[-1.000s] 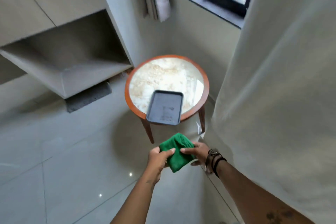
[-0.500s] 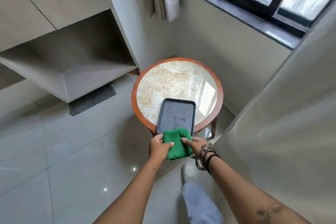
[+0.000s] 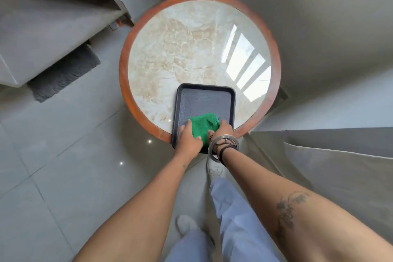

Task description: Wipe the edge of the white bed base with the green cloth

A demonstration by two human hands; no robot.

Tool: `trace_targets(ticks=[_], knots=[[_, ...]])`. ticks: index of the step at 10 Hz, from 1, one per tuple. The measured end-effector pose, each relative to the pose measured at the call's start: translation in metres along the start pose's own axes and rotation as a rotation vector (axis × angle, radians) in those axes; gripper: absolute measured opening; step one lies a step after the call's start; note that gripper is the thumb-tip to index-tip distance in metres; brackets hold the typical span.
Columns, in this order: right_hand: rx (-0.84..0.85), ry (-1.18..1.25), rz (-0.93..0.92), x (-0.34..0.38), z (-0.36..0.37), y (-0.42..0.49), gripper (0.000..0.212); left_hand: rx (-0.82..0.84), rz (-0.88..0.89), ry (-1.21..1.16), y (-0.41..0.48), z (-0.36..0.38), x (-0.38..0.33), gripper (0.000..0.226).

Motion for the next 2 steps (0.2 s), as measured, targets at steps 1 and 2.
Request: trace_targets(ticks=[1, 2], knots=[[-0.053, -0.098, -0.04, 0.026, 0.003, -0.015, 0.058, 0.0, 0.063, 0.065, -0.005, -0.018, -0.009, 0.067], [-0.079, -0.194, -0.063, 0.041, -0.006, -0.043, 0.068, -0.047, 0.111, 0.155, -0.021, -0.05, -0.019, 0.063]])
Point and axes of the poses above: each hand's wrist, its own y-axis towards the middle knuckle, its own z-axis out of the palm, x = y × z, the point moved 1 cm from there along y, towards the middle knuckle, and after that the axes turned 10 degrees about y, right-handed, at the moved point
